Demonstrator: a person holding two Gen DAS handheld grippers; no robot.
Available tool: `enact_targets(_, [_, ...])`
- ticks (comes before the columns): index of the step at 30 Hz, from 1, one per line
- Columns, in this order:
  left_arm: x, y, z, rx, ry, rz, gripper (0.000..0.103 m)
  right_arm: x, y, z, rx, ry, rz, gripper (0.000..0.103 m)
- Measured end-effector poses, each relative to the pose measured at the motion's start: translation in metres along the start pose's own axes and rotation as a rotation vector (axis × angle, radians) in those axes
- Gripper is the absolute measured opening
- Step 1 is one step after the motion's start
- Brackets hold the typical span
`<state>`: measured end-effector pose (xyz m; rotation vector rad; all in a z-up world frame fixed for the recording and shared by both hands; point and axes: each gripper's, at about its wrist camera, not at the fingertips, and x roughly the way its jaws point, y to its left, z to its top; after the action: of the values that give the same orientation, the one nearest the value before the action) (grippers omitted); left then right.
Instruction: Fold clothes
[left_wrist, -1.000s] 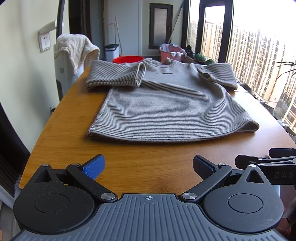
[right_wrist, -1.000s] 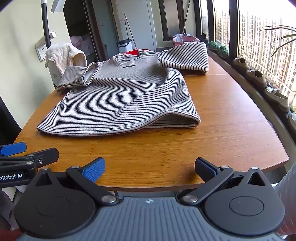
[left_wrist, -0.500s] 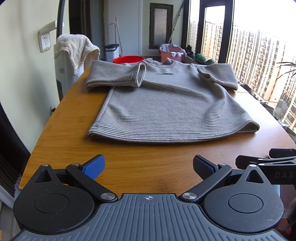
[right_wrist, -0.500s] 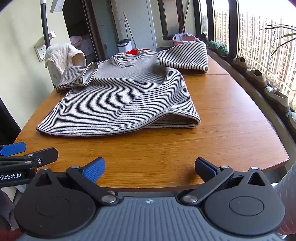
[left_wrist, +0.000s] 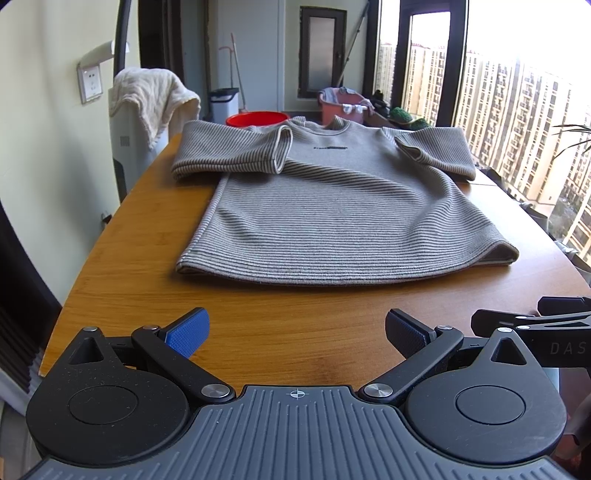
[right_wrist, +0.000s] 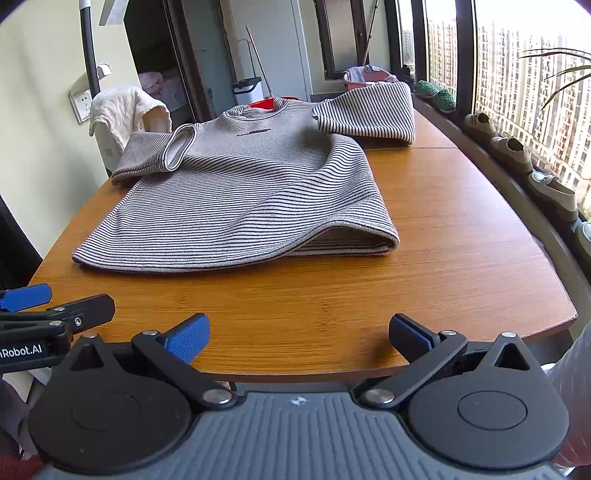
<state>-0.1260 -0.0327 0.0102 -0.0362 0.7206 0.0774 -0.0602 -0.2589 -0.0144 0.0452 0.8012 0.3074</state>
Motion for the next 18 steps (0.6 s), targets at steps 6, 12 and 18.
enact_targets(6, [0.0002,0.0001,-0.0005,-0.003,0.004,-0.002,0.103,0.0006,0.0005,-0.0002,0.001,0.002,0.000,0.103])
enact_targets(12, [0.0004,0.0008,-0.0012,-0.006,0.004,-0.003,0.103,0.0010,0.0003,-0.0001,0.001,0.003,0.001,0.103])
enact_targets(18, [-0.0001,0.0013,-0.0021,-0.005,0.002,-0.002,0.103,0.0013,-0.0008,0.0000,0.003,0.002,0.002,0.103])
